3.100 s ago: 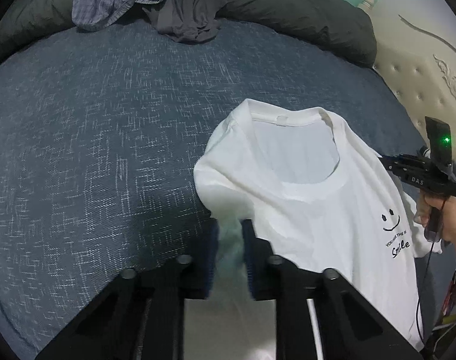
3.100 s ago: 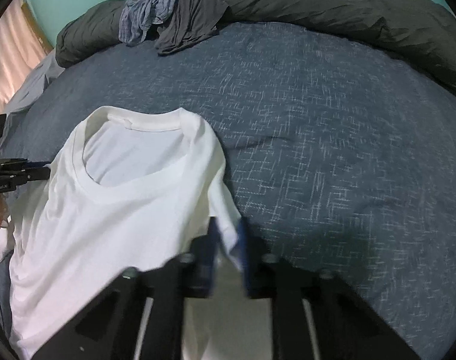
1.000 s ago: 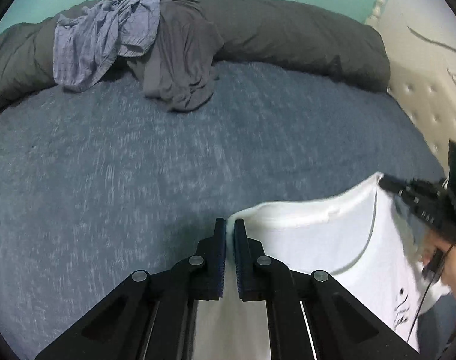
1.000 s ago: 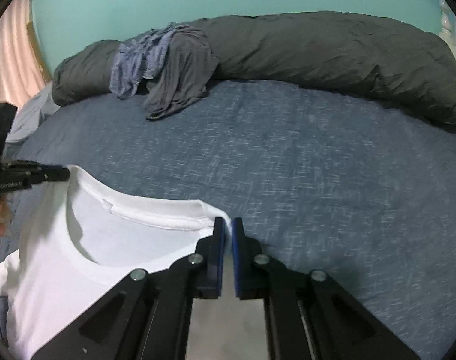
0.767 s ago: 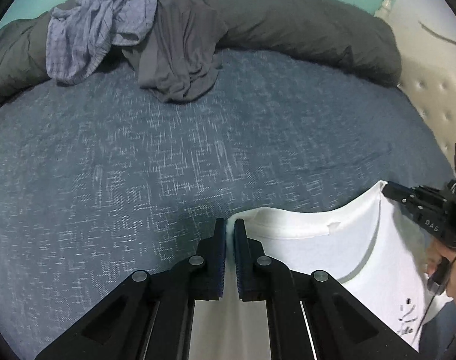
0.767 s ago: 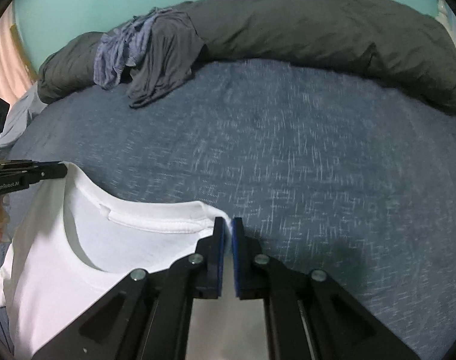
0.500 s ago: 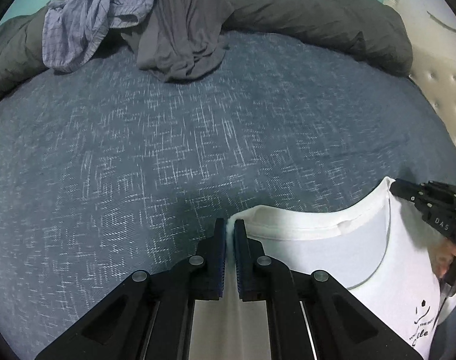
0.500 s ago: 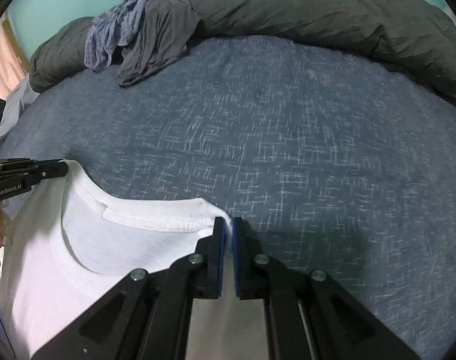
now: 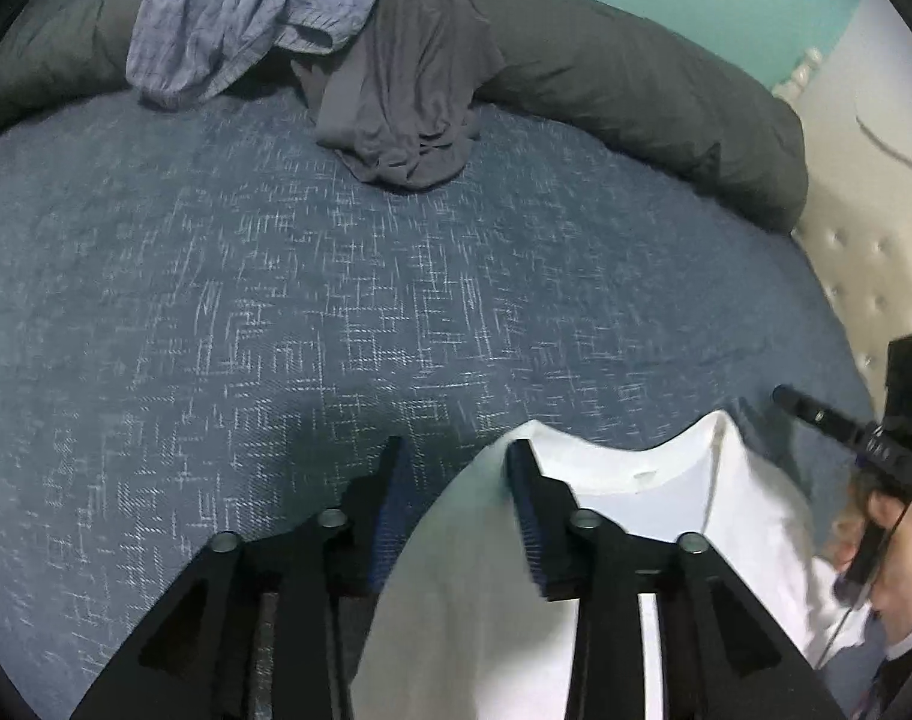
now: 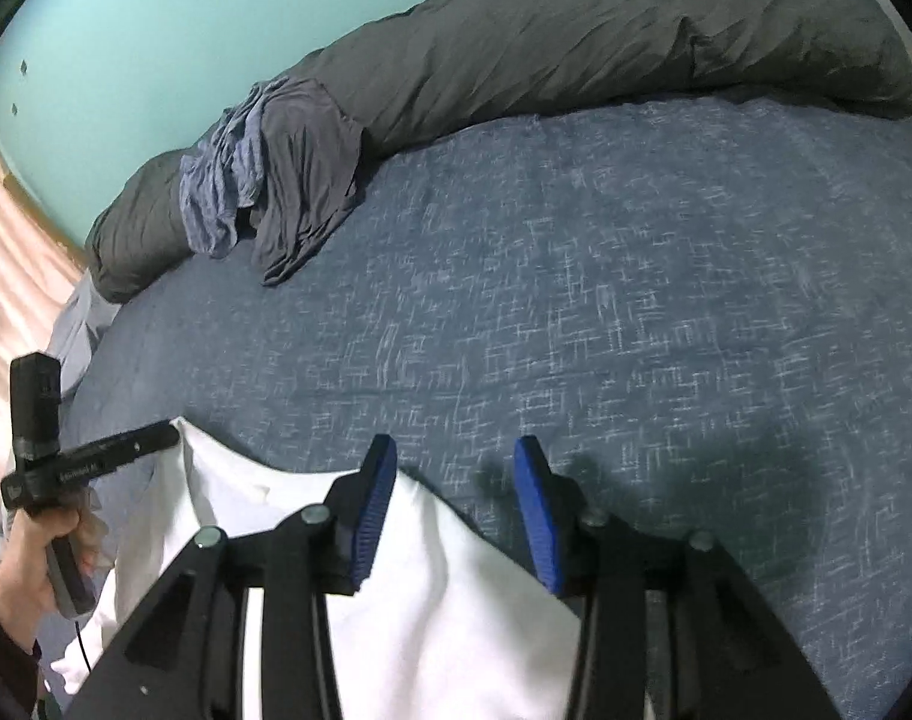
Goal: Fold clothes
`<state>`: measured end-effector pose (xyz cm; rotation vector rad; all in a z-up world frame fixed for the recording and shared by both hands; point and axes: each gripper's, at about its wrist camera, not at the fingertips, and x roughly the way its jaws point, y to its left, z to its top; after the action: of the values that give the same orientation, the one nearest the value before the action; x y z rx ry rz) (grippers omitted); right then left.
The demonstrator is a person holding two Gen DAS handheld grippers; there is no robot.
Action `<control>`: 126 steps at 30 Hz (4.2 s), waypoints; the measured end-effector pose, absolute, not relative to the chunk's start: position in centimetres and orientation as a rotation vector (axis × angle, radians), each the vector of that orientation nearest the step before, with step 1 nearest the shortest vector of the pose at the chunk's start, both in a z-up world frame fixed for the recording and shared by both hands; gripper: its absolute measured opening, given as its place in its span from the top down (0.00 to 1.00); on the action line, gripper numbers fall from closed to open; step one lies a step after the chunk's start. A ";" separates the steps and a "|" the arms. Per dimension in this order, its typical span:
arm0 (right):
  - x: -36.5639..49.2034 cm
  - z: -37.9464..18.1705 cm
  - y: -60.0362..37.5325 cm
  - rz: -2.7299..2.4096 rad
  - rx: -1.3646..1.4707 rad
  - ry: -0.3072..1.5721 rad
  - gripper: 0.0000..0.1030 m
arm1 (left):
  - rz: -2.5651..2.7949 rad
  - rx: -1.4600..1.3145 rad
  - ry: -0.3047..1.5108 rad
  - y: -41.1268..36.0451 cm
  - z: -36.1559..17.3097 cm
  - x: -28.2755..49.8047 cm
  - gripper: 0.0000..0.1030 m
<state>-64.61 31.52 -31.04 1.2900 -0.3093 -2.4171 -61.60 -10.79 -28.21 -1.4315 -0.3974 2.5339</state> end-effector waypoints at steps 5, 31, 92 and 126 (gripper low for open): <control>-64.1 -31.2 31.0 -2.393 1.307 -0.276 0.60 | 2.551 -1.411 -0.385 -10.9 -27.5 -61.1 0.61; -48.7 -31.0 32.1 -2.334 1.322 -0.384 0.54 | 2.412 -1.585 -0.304 -20.8 -29.5 -42.8 0.62; -43.6 -27.8 -6.2 -1.981 1.246 0.332 0.48 | 2.662 -1.635 -0.272 -38.2 -26.3 -16.8 0.98; -48.2 -31.1 1.4 -2.193 1.423 0.164 0.98 | 2.704 -1.663 -0.359 -40.6 -27.4 -19.9 0.98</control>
<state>-48.18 1.35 -31.15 1.4233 0.1645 -2.1930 -19.87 -40.64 -27.40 -1.6631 -0.3589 2.7040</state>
